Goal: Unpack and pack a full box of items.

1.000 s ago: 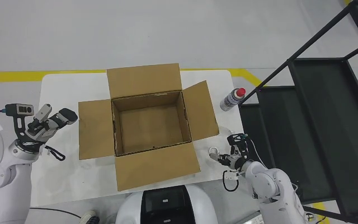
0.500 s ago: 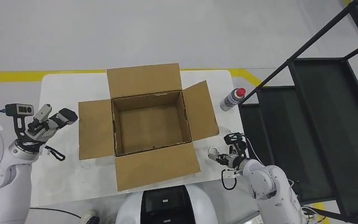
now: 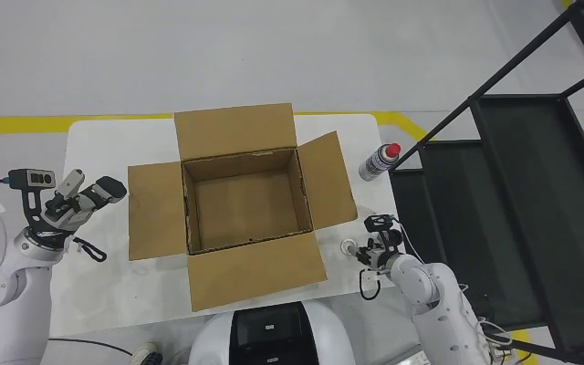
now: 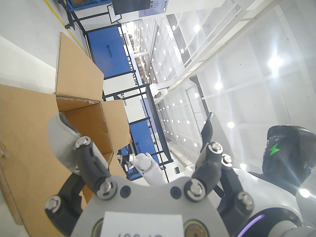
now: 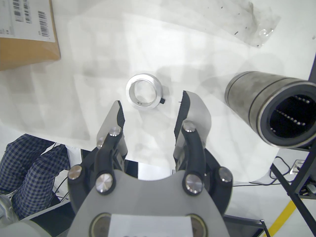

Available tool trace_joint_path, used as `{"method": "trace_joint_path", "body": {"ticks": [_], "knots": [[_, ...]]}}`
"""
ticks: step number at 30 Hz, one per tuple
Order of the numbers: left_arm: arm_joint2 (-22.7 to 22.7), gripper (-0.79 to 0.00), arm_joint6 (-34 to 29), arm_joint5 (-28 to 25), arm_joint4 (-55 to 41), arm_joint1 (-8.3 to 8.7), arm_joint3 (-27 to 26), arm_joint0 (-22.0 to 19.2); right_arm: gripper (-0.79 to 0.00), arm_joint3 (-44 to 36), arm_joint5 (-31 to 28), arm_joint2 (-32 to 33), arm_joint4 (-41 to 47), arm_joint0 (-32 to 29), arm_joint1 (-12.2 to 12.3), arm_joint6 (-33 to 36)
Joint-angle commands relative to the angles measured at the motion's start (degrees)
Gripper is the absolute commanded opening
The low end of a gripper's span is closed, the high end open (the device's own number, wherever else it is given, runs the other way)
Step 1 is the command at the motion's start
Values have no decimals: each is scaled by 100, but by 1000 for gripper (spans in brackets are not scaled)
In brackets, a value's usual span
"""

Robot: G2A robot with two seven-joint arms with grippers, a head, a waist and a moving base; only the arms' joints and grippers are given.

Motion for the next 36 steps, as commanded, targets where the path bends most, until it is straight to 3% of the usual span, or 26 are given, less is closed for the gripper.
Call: {"method": "trace_joint_path", "body": {"ticks": [1,22,27,30,36], "knots": [[0,0,0,0,0,0,0,0,-360,15,177,-58,-87,15,0,-36],[0,0,0,0,0,0,0,0,-440,271,617,-534,-356,258,46,-44],[0,0,0,0,0,0,0,0,-566,330,684,-602,-348,310,58,-10],[0,0,0,0,0,0,0,0,-785,316,711,-626,-341,304,67,-12],[0,0,0,0,0,0,0,0,-785,188,744,-593,-278,217,93,-13]]}}
